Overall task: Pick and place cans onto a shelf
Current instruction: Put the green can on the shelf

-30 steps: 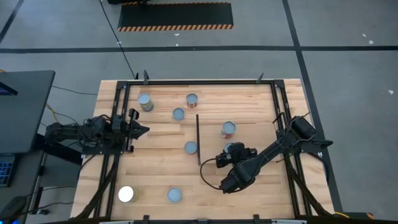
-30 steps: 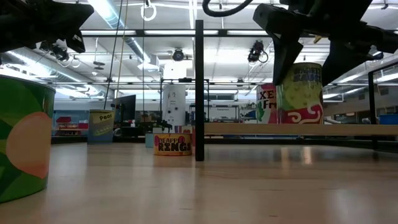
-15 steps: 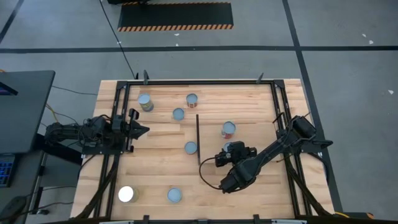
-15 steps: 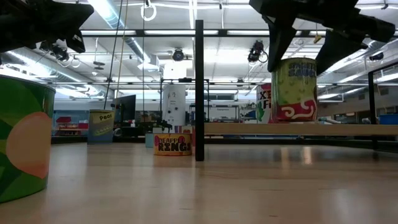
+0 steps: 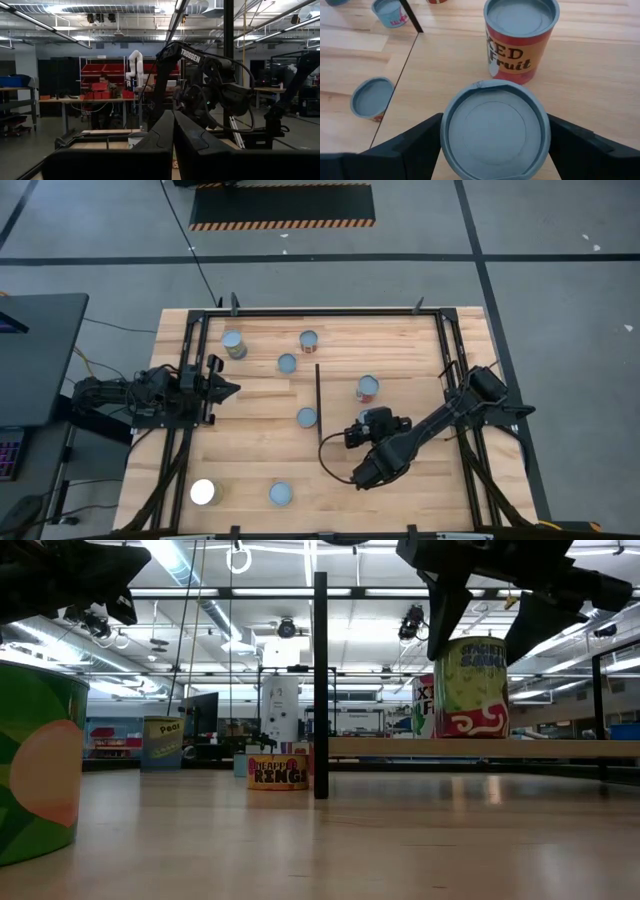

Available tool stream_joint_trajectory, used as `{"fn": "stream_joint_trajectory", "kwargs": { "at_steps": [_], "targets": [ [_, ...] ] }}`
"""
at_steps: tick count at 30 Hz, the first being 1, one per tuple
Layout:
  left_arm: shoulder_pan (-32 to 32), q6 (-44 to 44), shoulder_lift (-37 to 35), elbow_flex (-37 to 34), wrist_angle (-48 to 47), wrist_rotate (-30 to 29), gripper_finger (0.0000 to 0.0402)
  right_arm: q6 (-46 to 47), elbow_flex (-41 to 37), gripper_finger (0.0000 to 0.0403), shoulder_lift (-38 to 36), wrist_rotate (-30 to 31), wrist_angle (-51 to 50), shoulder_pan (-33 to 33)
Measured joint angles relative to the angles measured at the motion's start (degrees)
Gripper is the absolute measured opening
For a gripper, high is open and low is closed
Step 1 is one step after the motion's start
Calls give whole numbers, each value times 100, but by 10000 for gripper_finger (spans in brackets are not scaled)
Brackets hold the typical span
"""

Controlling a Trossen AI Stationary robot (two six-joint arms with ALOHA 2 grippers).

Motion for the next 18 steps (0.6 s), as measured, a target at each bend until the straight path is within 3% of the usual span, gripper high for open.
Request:
{"fn": "stream_joint_trajectory", "kwargs": {
  "at_steps": [18],
  "targets": [
    [1,0,-1,0,1,0,11,-413,0,333,0,-168,80,-47]
  ]
}}
